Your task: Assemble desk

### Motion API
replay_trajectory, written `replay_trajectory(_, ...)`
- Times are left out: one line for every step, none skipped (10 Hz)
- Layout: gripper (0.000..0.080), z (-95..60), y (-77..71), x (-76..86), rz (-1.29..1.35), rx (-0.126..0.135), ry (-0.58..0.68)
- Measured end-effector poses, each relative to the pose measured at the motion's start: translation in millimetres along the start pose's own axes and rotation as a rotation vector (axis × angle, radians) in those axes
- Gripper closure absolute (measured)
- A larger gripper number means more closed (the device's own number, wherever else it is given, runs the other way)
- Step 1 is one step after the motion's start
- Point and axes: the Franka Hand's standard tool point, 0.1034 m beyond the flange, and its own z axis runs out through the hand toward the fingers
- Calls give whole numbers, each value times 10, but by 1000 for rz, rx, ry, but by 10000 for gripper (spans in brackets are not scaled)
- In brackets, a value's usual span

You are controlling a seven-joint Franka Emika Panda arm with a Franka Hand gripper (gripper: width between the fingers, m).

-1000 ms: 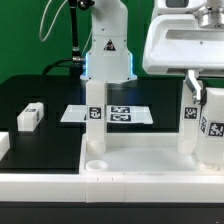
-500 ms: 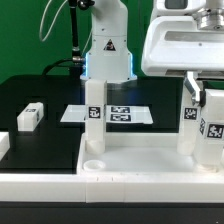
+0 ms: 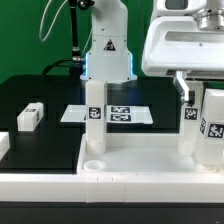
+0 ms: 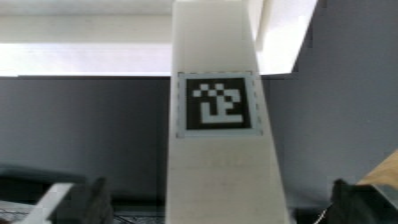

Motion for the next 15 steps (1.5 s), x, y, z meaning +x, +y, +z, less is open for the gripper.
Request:
replay_trajectory(164,0,0,0,-1,0,0)
replay_trajectory(164,0,0,0,-2,0,0)
replay_trajectory(152,0,0,0,-2,0,0)
replay_trajectory(151,0,0,0,-3,0,0)
replay_trajectory(151,0,0,0,-4,0,0)
replay_trajectory(151,0,10,12,-17,-1,-8)
replay_trajectory(151,-80,57,136,-26,6,-33)
replay_trajectory(151,-176,72,243,-11,21,-60)
replay_trajectory(151,-193,47,303,1,31,-93)
replay_trajectory(151,-188,28,376,5,36,-86)
replay_trajectory(151,-166,71,346,5,31,-156)
replay_trajectory(151,-162,112,384,16,27,-258)
replay_trajectory(151,-143,110,435,19,23,-314)
replay_trajectory(151,-108,117,411,18,18,-343)
replay_trajectory(151,-88,151,295,20,8,-429)
